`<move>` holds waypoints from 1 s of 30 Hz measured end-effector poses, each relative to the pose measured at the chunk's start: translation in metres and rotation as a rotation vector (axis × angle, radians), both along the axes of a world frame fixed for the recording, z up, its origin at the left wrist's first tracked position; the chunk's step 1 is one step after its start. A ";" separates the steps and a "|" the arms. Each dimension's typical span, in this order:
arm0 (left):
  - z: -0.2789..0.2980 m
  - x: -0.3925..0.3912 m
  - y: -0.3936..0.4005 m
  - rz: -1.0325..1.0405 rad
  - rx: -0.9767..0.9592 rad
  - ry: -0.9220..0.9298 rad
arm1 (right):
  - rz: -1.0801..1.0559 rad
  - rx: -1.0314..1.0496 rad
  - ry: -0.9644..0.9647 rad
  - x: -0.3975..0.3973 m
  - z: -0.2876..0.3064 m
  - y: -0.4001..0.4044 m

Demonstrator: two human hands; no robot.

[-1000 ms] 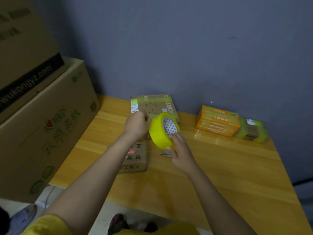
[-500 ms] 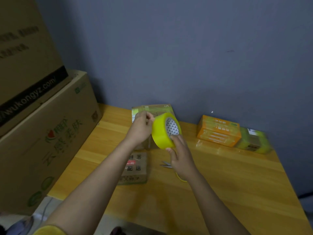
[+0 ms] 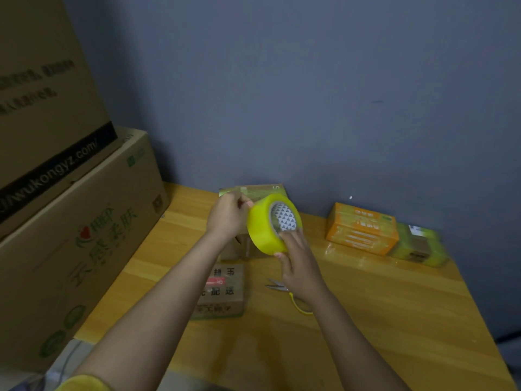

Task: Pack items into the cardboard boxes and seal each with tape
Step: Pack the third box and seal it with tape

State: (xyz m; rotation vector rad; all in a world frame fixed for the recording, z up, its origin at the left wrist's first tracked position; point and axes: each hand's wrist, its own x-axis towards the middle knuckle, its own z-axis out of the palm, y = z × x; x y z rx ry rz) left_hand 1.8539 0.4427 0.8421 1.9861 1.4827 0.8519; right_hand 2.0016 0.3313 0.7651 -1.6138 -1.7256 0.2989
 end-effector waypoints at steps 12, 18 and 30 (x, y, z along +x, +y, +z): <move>-0.014 -0.003 -0.006 -0.182 -0.142 0.140 | 0.092 -0.191 0.001 -0.001 -0.009 -0.012; -0.024 -0.021 -0.004 -0.369 -0.358 -0.096 | 0.070 -0.131 -0.021 -0.003 -0.020 -0.029; -0.064 -0.008 -0.020 -0.213 -0.035 -0.107 | -0.065 -0.185 0.027 -0.023 -0.035 -0.045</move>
